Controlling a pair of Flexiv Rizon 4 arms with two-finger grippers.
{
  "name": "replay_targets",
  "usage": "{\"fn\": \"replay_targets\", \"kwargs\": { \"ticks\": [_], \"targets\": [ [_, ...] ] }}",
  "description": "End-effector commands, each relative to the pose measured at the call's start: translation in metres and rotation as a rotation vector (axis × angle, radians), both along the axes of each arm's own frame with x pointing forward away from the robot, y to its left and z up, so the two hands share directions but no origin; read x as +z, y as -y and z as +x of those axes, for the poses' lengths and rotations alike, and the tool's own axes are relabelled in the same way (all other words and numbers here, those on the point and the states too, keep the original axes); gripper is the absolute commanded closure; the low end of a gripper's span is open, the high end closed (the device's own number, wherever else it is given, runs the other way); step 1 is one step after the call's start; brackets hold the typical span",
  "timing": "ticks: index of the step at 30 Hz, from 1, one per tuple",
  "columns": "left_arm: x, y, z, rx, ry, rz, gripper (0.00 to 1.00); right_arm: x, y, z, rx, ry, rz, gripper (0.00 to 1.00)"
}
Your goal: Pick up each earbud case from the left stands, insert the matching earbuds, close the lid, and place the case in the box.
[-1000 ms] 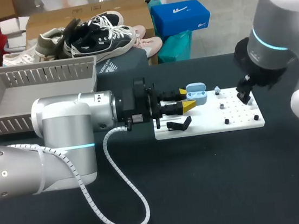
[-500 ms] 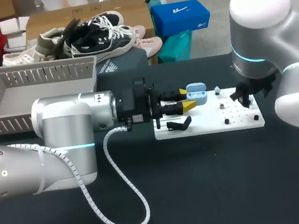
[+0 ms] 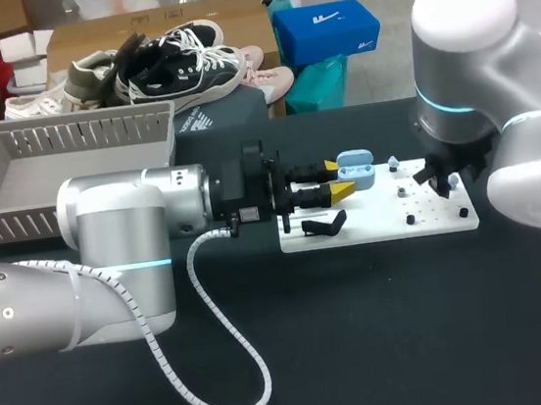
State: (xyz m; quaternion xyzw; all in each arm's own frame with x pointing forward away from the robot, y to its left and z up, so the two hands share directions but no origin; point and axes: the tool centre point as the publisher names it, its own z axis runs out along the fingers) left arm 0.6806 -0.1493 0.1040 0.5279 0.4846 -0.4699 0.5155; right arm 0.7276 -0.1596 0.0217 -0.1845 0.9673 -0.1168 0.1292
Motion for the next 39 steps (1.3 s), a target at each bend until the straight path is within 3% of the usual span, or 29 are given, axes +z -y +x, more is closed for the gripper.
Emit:
{"fn": "replay_targets", "kwargs": {
  "ticks": [1, 12, 31, 39],
  "targets": [
    [0.0001, -0.0001, -0.0019, 0.006, 0.001, 0.000, 1.00, -0.0025, -0.0016, 0.0072, -0.001, -0.008, -0.005, 0.55],
    [0.0001, -0.0001, -0.0019, 0.006, 0.001, 0.000, 1.00, -0.0057, -0.0003, 0.0120, -0.003, -0.012, -0.010, 0.57],
    [0.0001, -0.0001, -0.0019, 0.006, 0.001, 0.000, 1.00, -0.0090, 0.0039, 0.0113, -0.013, -0.022, -0.023, 0.75],
    [0.0001, -0.0001, -0.0019, 0.006, 0.001, 0.000, 1.00, -0.0108, 0.0043, 0.0110, -0.015, -0.027, -0.022, 0.74]
  ]
}}
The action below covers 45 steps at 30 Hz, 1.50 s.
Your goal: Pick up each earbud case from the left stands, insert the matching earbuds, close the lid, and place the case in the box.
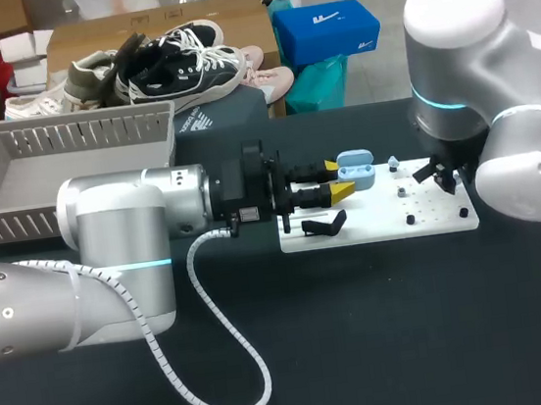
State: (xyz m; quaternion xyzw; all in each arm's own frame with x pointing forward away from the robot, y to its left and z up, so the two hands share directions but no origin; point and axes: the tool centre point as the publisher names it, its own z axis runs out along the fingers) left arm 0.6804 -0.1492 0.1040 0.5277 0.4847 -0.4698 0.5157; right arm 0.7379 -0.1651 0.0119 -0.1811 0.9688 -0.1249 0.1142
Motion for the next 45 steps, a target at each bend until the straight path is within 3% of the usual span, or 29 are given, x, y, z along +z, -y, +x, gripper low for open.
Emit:
{"fn": "replay_targets", "kwargs": {
  "ticks": [1, 4, 6, 17, 26, 34, 45],
  "targets": [
    [0.000, 0.000, -0.002, 0.006, 0.001, 0.000, 1.00, -0.001, -0.001, 0.001, -0.002, -0.003, -0.002, 0.75],
    [0.000, 0.000, -0.002, 0.006, 0.001, 0.000, 1.00, -0.001, -0.002, 0.000, -0.002, -0.005, -0.003, 0.84],
    [0.000, 0.000, -0.002, 0.006, 0.001, 0.000, 1.00, -0.001, -0.002, 0.000, -0.003, -0.006, -0.004, 1.00],
    [0.000, 0.000, -0.002, 0.006, 0.001, 0.000, 1.00, 0.000, -0.002, 0.000, -0.005, -0.007, -0.006, 1.00],
    [0.000, 0.000, -0.002, 0.006, 0.001, 0.000, 1.00, 0.016, -0.001, -0.005, -0.010, 0.015, -0.003, 1.00],
    [0.000, 0.000, -0.002, 0.006, 0.001, 0.000, 1.00, 0.054, -0.004, -0.020, -0.005, 0.051, 0.020, 1.00],
    [0.000, 0.000, -0.002, 0.006, 0.001, 0.000, 1.00, 0.133, -0.032, -0.048, 0.058, 0.084, 0.053, 1.00]
  ]
}}
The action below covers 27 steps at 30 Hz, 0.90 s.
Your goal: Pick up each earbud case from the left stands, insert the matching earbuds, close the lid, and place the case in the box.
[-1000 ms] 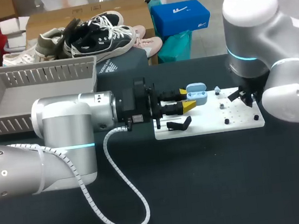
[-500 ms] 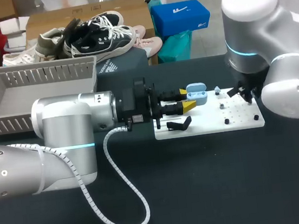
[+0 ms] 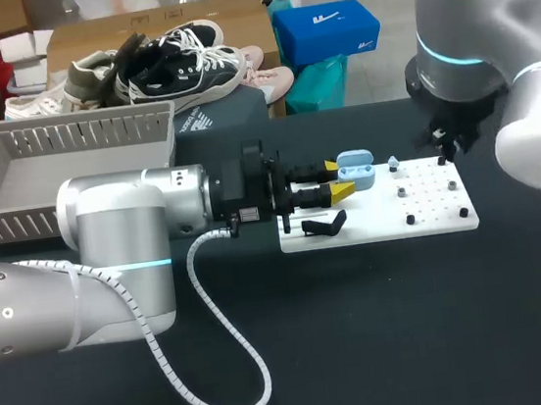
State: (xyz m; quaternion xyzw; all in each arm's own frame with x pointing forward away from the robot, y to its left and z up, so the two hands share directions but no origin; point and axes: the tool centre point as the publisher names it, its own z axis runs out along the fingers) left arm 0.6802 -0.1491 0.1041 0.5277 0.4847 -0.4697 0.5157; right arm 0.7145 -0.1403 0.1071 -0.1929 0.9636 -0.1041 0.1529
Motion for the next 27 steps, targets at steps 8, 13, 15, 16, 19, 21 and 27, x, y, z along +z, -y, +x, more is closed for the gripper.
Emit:
{"fn": "replay_targets", "kwargs": {
  "ticks": [8, 13, 15, 16, 19, 21, 27],
  "targets": [
    [0.000, 0.000, -0.002, 0.005, 0.001, 0.000, 1.00, 0.075, -0.050, -0.043, 0.105, -0.017, 0.000, 1.00],
    [0.000, 0.000, -0.002, 0.005, 0.001, 0.000, 1.00, 0.087, -0.076, -0.052, 0.123, -0.076, -0.007, 1.00],
    [0.000, 0.000, -0.002, 0.005, 0.001, 0.000, 1.00, 0.085, -0.083, -0.052, 0.121, -0.103, -0.019, 1.00],
    [0.000, 0.000, -0.002, 0.005, 0.001, 0.000, 1.00, 0.084, -0.085, -0.053, 0.118, -0.110, -0.013, 1.00],
    [0.000, 0.000, -0.002, 0.005, 0.001, 0.000, 1.00, 0.080, -0.091, -0.053, 0.111, -0.126, -0.018, 1.00],
    [0.000, 0.000, -0.002, 0.005, 0.001, 0.000, 1.00, 0.079, -0.095, -0.054, 0.113, -0.134, -0.017, 1.00],
    [0.000, 0.000, -0.002, 0.005, 0.001, 0.000, 1.00, 0.076, -0.100, -0.058, 0.112, -0.158, -0.018, 1.00]
  ]
}}
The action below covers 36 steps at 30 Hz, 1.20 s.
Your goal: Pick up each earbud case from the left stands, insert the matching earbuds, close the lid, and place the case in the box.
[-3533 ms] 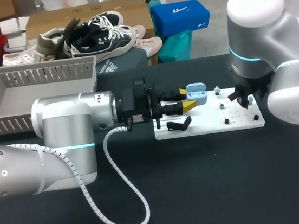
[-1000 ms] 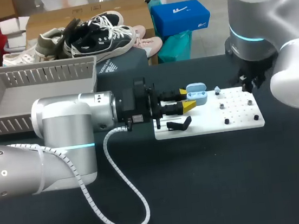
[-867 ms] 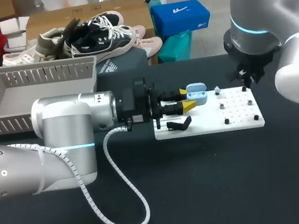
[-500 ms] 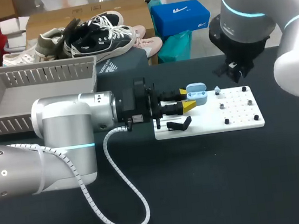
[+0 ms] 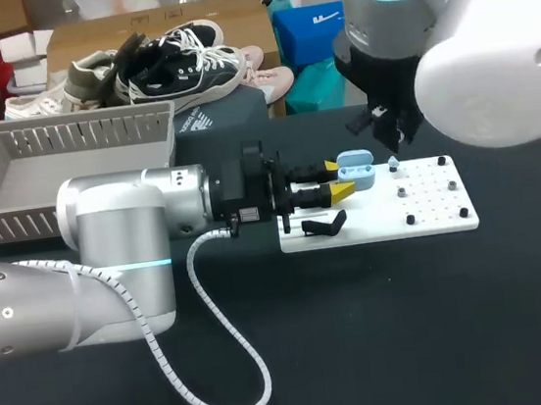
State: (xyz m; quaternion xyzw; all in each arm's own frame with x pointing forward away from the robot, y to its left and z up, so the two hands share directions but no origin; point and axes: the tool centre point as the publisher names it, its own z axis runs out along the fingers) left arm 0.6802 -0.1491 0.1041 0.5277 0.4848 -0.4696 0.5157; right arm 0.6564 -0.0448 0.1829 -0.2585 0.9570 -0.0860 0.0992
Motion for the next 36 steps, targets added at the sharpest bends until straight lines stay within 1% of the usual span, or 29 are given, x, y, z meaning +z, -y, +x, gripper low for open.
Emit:
{"fn": "replay_targets", "kwargs": {
  "ticks": [1, 17, 18, 19, 20, 21, 24, 25, 27, 28, 30, 31, 34, 36],
  "targets": [
    [-0.0001, 0.0001, -0.0015, 0.005, 0.001, 0.000, 1.00, -0.0001, -0.0049, 0.0003, -0.011, -0.035, -0.014, 1.00],
    [-0.0001, 0.0001, -0.0015, 0.005, 0.001, 0.000, 1.00, -0.0001, -0.0049, 0.0003, -0.011, -0.035, -0.014, 1.00],
    [-0.0001, 0.0001, -0.0015, 0.005, 0.001, 0.000, 1.00, 0.0008, -0.0056, 0.0010, -0.076, -0.060, -0.005, 1.00],
    [-0.0001, 0.0001, -0.0015, 0.005, 0.001, 0.000, 1.00, 0.0011, -0.0059, 0.0017, -0.102, -0.067, -0.006, 1.00],
    [-0.0001, 0.0001, -0.0015, 0.005, 0.001, 0.000, 1.00, 0.0025, -0.0069, 0.0031, -0.162, -0.063, 0.007, 1.00],
    [-0.0001, 0.0001, -0.0015, 0.005, 0.001, 0.000, 1.00, 0.0028, -0.0071, 0.0035, -0.211, -0.089, 0.011, 1.00],
    [-0.0001, 0.0001, -0.0015, 0.005, 0.001, 0.000, 1.00, 0.0052, -0.0106, 0.0047, -0.340, -0.101, 0.051, 1.00],
    [-0.0001, 0.0001, -0.0015, 0.005, 0.001, 0.000, 1.00, 0.0053, -0.0109, 0.0046, -0.365, -0.110, 0.036, 1.00],
    [-0.0001, 0.0001, -0.0015, 0.005, 0.001, 0.000, 1.00, 0.0055, -0.0112, 0.0037, -0.418, -0.117, 0.050, 1.00],
    [-0.0001, 0.0001, -0.0015, 0.005, 0.001, 0.000, 1.00, 0.0064, -0.0105, 0.0038, -0.437, -0.102, 0.021, 1.00],
    [-0.0001, 0.0001, -0.0015, 0.005, 0.001, 0.000, 1.00, 0.0075, -0.0088, 0.0037, -0.478, -0.088, 0.018, 1.00],
    [-0.0001, 0.0001, -0.0015, 0.005, 0.001, 0.000, 1.00, 0.0079, -0.0090, 0.0035, -0.490, -0.078, 0.001, 1.00],
    [-0.0001, 0.0001, -0.0015, 0.005, 0.001, 0.000, 1.00, 0.0066, -0.0113, 0.0009, -0.508, -0.073, -0.013, 1.00],
    [-0.0001, 0.0001, -0.0015, 0.005, 0.001, 0.000, 1.00, 0.0036, -0.0133, -0.0008, -0.517, -0.082, -0.006, 1.00]
  ]
}}
